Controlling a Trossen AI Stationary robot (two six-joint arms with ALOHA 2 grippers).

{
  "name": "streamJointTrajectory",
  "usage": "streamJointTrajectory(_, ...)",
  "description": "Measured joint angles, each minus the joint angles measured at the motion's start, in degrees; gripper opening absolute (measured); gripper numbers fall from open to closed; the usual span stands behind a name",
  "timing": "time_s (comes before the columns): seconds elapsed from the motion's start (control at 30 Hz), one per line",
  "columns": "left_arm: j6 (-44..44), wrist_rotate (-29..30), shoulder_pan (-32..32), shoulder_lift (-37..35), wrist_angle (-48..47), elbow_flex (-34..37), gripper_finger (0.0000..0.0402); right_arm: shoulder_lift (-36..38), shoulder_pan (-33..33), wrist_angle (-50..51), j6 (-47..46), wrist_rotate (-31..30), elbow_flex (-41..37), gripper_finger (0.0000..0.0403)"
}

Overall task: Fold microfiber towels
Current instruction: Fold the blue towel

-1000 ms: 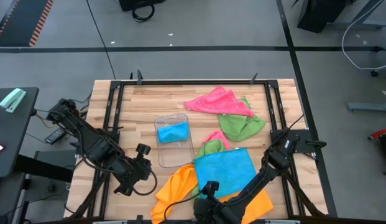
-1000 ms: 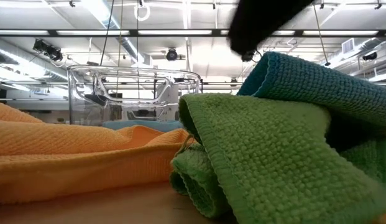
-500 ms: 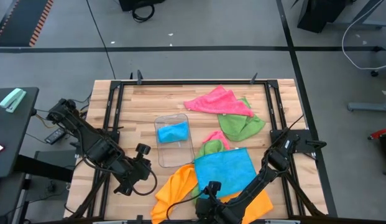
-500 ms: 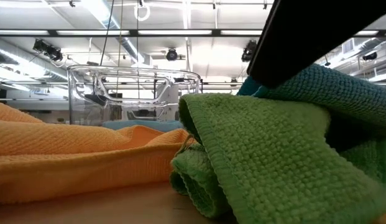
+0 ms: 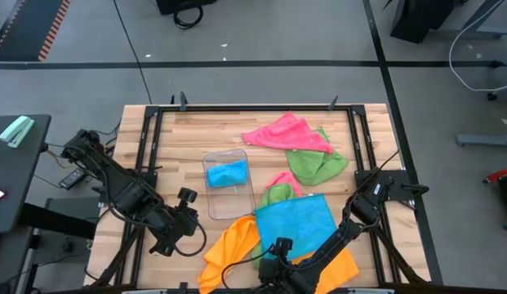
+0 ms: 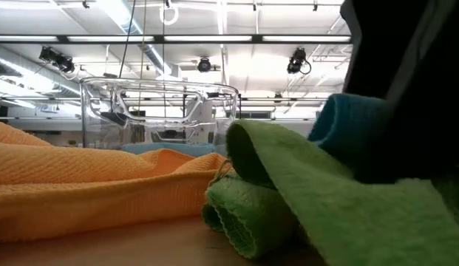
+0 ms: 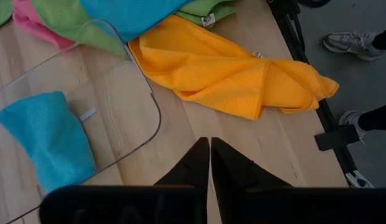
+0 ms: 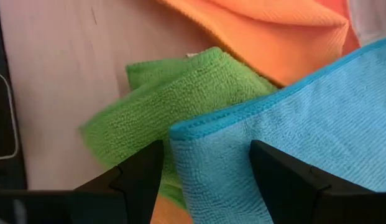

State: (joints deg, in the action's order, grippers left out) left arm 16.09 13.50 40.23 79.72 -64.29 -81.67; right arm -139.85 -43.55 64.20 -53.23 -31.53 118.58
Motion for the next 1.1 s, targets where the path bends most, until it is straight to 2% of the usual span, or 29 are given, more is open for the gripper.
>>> streamJointTrajectory(0.23,0.1,0.0,0.0,0.0,-0.3,0.0,0.0011,0.1,0.6,-1.4,-1.2,-0.9,0.0,0.0229)
streamJointTrajectory(0.5,0.2,0.0,0.0,0.0,-0.7,0.0,0.0029,0.0,0.7,-1.6,-4.4,-1.0,0.0,0.0189)
streamJointTrajectory(0.87,0.2,0.0,0.0,0.0,-0.8,0.0,0.0011,0.1,0.7,-1.6,-6.9,-1.0,0.0,0.0107)
streamJointTrajectory(1.1,-0.2,0.0,0.0,0.0,-0.8,0.0,0.0027,0.1,0.7,-1.8,-7.0,0.1,0.1,0.0048)
